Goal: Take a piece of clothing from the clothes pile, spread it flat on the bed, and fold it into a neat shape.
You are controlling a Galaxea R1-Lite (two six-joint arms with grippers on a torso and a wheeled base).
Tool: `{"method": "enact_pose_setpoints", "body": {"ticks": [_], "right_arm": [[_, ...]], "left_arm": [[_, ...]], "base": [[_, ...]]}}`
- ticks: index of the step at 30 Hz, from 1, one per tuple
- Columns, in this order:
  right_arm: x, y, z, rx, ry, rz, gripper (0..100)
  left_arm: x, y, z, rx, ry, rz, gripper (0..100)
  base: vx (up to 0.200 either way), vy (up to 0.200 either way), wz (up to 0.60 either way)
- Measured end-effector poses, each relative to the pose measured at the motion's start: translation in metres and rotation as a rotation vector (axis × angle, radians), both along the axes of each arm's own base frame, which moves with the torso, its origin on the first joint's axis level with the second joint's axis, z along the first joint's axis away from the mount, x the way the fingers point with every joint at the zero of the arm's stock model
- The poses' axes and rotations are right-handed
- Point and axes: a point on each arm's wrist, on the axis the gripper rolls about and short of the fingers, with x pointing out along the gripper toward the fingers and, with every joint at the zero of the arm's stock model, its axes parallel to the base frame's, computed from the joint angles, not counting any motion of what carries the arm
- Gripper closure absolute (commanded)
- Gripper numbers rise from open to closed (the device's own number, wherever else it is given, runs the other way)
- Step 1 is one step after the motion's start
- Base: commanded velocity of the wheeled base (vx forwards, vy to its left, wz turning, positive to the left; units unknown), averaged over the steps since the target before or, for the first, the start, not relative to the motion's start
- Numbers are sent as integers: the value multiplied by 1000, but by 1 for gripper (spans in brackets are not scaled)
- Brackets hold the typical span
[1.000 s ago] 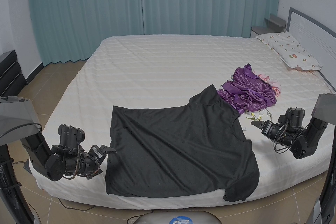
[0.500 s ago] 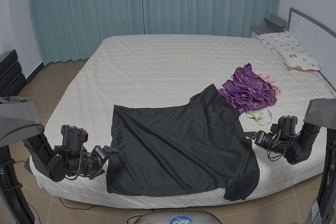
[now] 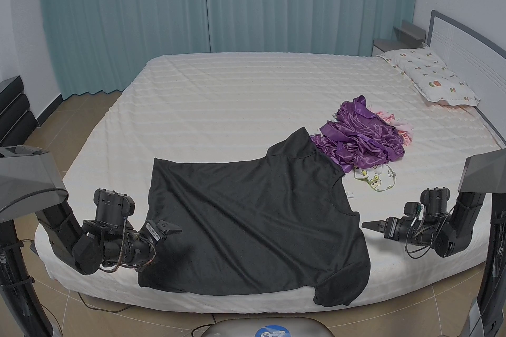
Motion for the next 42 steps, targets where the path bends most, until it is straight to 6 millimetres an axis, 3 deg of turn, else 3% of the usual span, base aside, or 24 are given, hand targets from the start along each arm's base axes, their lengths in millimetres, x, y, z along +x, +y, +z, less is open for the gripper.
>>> {"method": "enact_pose_setpoints", "body": {"ticks": [11, 12, 23, 41, 42], "right_arm": [[-7, 20, -10, -19, 19, 87, 0], [-7, 20, -11, -24, 19, 93, 100], [-19, 20, -16, -91, 24, 154, 100], [-45, -3, -8, -104, 30, 140, 100], [-45, -4, -8, -105, 23, 138, 0]], "left_arm": [[1, 0, -1, -1, 1, 1, 0], [1, 0, -1, 0, 2, 2, 0], [2, 0, -1, -2, 1, 3, 0], [0, 0, -2, 30, 4, 15, 0], [-1, 0, -2, 39, 2, 14, 0]], "base": [[0, 0, 0], [0, 0, 0], [0, 0, 0], [0, 0, 0], [0, 0, 0]]}}
